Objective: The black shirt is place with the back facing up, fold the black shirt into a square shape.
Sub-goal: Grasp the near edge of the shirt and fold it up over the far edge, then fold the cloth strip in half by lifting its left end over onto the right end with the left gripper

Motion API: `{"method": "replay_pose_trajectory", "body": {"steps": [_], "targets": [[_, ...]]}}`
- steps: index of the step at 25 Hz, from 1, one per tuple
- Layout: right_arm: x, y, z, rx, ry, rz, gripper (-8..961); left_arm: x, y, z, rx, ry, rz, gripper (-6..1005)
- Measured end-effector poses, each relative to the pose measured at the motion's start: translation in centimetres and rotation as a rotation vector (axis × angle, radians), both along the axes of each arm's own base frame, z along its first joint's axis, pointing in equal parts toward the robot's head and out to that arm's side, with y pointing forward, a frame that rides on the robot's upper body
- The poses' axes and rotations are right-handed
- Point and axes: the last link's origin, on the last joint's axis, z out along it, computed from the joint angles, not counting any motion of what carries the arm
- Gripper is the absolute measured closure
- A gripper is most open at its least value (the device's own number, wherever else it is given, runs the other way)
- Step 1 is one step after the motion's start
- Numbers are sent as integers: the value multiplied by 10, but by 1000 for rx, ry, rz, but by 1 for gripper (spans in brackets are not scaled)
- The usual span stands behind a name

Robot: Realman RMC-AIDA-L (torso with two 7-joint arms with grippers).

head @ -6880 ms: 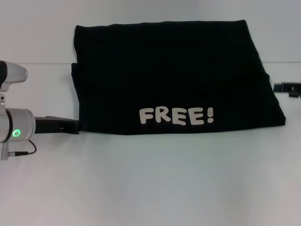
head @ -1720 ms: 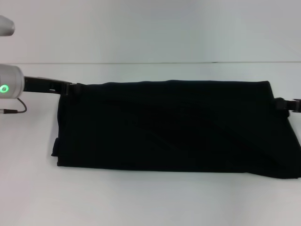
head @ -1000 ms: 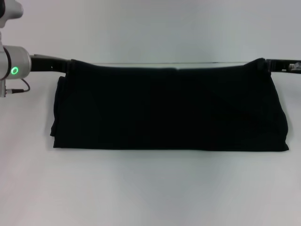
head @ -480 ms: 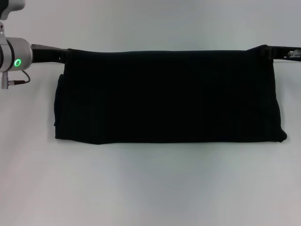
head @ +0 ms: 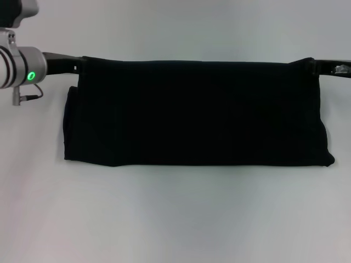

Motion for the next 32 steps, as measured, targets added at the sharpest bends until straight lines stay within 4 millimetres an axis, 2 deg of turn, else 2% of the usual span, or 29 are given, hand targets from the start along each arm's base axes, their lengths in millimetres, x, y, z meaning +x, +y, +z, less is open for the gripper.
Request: {"method": "replay_pose_trajectory", "body": {"steps": [3, 10, 12, 17, 19, 24, 28, 32], "targets": [[-1, 0, -6, 6, -11, -1, 901, 0, 2, -8, 40, 27, 12, 920], [-3, 3, -10, 48, -44, 15, 756, 0, 5, -18, 149, 90, 40, 893], [-5, 6, -4, 67, -49, 24, 712, 0, 6, -15, 176, 80, 51, 652], [-10, 3, 5, 15, 13, 67, 603, -1, 3, -4, 179, -3, 44, 544], [-12, -3, 8, -39, 69, 89, 560, -2, -5, 0, 118, -54, 22, 501], [-12, -32, 9, -208, 209, 145, 313, -4, -43, 10, -140, -263, 16, 368], [-8, -54, 9, -288, 286, 171, 255, -10, -75, 16, -304, -422, 85, 182], [-2, -64, 8, -312, 313, 168, 229, -16, -89, 20, -344, -484, 147, 149]]}}
